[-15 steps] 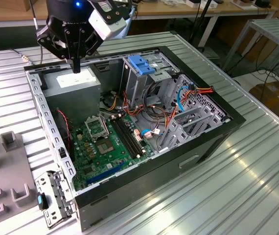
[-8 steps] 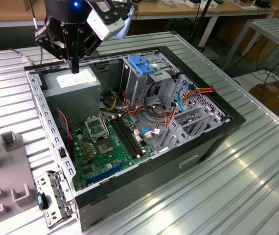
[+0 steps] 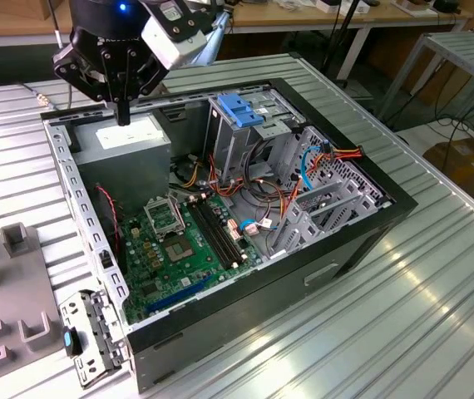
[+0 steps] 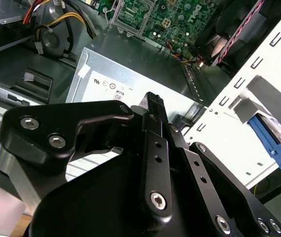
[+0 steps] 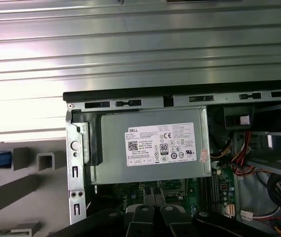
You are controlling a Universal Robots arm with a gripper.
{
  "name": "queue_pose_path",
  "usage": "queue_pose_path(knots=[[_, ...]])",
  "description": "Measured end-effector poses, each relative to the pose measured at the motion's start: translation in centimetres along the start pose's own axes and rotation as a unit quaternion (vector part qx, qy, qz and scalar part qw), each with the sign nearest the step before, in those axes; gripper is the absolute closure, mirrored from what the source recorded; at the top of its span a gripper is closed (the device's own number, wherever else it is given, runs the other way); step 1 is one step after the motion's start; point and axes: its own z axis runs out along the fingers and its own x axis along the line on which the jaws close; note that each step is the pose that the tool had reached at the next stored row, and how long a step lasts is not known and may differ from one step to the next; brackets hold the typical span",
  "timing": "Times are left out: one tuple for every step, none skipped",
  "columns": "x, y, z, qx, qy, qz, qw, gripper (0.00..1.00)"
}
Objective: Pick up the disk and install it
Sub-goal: 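Reach for the disk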
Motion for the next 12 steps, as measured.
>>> queue_pose_path(knots=[[0.08,0.00,0.00,0.0000,0.0000,0.000,1.00000,0.89],[0.15,-0.01,0.00,0.0000,0.0000,0.000,1.00000,0.89],[0.19,-0.02,0.00,0.0000,0.0000,0.000,1.00000,0.89],[0.23,-0.02,-0.01,0.0000,0.0000,0.000,1.00000,0.89],[0.27,-0.02,-0.01,0.0000,0.0000,0.000,1.00000,0.89],[0.31,-0.02,-0.01,0.0000,0.0000,0.000,1.00000,0.89],[0.36,-0.03,-0.01,0.0000,0.0000,0.000,1.00000,0.89],[0.40,-0.03,-0.01,0.0000,0.0000,0.000,1.00000,0.89],[0.46,-0.03,-0.02,0.0000,0.0000,0.000,1.00000,0.89],[0.50,-0.04,-0.01,0.0000,0.0000,0.000,1.00000,0.89],[0.58,-0.04,-0.01,0.0000,0.0000,0.000,1.00000,0.89],[0.69,-0.05,-0.02,0.0000,0.0000,0.000,1.00000,0.89]])
